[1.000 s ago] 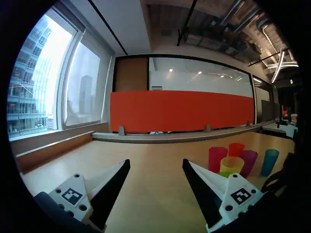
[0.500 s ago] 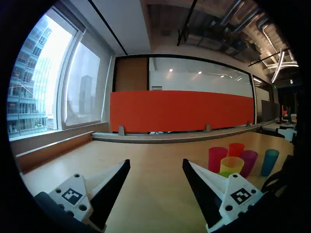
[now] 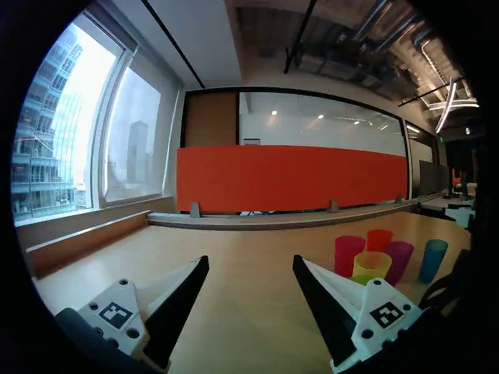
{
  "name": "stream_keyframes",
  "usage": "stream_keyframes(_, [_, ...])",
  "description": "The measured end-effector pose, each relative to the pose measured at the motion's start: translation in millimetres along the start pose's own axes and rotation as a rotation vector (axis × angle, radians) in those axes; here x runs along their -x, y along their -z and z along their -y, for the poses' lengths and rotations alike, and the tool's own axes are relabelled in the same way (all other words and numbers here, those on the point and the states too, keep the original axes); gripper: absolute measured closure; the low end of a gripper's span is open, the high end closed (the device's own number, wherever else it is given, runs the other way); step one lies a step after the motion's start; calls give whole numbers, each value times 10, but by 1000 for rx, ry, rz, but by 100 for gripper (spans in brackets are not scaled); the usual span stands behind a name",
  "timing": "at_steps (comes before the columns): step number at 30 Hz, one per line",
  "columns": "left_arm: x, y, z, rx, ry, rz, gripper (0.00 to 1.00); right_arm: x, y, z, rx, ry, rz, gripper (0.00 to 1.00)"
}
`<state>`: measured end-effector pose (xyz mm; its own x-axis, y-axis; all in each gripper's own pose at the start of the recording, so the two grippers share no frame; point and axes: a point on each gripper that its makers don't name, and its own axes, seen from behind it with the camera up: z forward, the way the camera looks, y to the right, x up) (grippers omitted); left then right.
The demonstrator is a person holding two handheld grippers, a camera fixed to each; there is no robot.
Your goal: Pour water
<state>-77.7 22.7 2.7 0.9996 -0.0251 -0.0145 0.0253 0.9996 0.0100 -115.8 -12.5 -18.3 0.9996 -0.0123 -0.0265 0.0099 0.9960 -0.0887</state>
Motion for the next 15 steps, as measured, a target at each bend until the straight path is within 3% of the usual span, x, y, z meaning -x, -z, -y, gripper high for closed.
stream_keyframes(15, [0, 13, 3, 0, 0, 0, 0, 1, -30, -4, -2, 0, 3, 1])
